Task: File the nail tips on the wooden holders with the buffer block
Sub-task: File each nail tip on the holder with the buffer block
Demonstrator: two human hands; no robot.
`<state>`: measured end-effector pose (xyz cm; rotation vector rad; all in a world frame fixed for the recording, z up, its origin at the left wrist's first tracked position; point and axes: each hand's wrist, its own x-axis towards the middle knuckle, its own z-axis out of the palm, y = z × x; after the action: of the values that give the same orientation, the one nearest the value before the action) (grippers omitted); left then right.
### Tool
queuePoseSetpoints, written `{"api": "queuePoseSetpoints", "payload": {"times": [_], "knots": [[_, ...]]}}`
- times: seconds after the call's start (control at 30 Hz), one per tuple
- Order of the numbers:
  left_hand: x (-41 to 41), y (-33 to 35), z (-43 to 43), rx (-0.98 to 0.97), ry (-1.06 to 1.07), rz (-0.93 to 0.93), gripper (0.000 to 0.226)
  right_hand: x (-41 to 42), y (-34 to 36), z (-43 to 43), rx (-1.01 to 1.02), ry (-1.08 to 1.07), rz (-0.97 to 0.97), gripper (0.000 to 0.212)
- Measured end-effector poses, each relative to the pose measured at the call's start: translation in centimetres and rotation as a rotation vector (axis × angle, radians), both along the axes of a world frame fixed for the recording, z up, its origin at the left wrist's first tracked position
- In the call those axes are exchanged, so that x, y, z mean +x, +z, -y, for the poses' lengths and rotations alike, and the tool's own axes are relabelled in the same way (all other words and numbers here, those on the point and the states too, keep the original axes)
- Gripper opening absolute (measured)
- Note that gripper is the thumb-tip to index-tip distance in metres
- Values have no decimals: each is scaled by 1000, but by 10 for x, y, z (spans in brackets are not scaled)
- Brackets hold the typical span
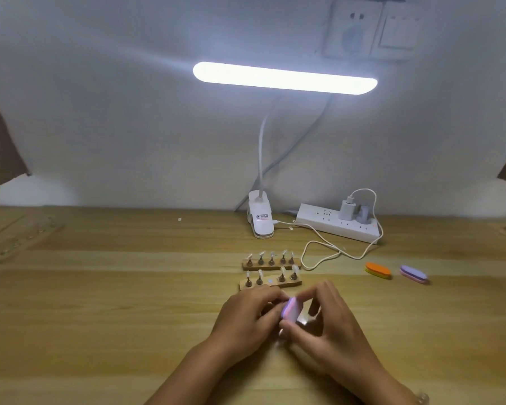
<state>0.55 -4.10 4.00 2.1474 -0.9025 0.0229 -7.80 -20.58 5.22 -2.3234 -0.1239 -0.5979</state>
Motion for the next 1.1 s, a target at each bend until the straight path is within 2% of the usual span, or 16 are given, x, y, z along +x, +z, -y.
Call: {"api": "queuePoseSetpoints", "payload": {"times": [0.07, 0.2, 0.3, 0.37, 0.43, 0.57, 0.7, 0.83, 0.93, 1.03, 1.1], "knots": [[-1, 0, 0, -4, 1, 7, 20, 4, 1, 4, 92, -87, -8, 29], [-1, -1, -1, 2, -12, -9, 20, -1, -1, 0, -22, 9, 28, 31], [0, -1, -1, 2, 4, 10, 23, 3, 2, 4, 90, -54, -2, 28], [0, -2, -1, 14, 0, 11, 22, 4, 3, 4, 55, -81, 20, 28], [0, -2, -1, 18, 1, -1, 25, 1, 1, 0, -3, -11, 24, 29], [2, -1, 0, 33, 16, 13, 20, 3, 2, 4, 128, -102, 15, 30], [1, -1, -1, 36, -2, -20, 21, 1, 0, -4, 10, 15, 48, 30], [1, 4, 1, 21, 1, -16, 24, 6, 6, 5, 65, -85, 58, 30], [2, 3, 1, 17, -10, -44, 24, 3, 1, -2, -6, 45, 48, 33], [4, 3, 1, 26, -7, -42, 19, 8, 1, 3, 110, -54, 44, 32], [5, 4, 1, 25, -21, -45, 17, 8, 1, 4, 68, -53, 59, 32]]}}
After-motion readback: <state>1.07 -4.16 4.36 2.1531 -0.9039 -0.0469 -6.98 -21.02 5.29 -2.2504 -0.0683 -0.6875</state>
